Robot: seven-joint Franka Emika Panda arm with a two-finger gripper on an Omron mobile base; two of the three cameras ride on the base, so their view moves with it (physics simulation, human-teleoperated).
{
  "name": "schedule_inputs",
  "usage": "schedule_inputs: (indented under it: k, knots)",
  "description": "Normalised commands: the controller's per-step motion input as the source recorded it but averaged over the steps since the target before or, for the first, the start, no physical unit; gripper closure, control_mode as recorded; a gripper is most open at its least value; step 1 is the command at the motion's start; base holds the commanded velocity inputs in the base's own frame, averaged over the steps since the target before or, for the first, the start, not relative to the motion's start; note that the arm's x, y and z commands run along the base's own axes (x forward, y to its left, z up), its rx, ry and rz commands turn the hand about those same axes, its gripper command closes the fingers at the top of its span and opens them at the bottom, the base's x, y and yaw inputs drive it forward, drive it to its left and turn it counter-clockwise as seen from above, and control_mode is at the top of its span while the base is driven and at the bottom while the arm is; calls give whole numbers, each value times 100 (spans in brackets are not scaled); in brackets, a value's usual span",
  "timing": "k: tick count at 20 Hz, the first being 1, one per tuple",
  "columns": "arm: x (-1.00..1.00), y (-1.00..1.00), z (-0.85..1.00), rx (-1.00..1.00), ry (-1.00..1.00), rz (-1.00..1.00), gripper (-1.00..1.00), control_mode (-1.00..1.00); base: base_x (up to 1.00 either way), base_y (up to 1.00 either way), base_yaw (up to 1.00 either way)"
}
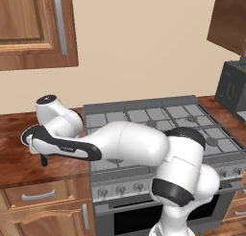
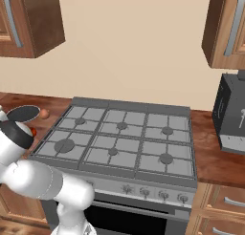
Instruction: Place the pan on the rear right burner on the stove. Then place the tomato and the onion in the pan and turn on the rear right burner.
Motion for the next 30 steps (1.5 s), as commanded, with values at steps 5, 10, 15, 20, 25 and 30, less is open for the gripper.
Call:
schedule_inputs:
  k: [5,10,15,20,25,30]
  knots:
    - [36,13,-17,0,0,0,-100,-100,0,0,0]
    - [38,27,-16,0,0,0,-100,-100,0,0,0]
    - [35,31,-18,0,0,0,-100,-100,0,0,0]
    - [28,33,-16,-1,1,0,-100,-100,0,0,0]
    - [26,25,-12,-3,3,0,-100,-100,0,0,0]
    - [25,12,-19,-5,6,0,-100,-100,0,0,0]
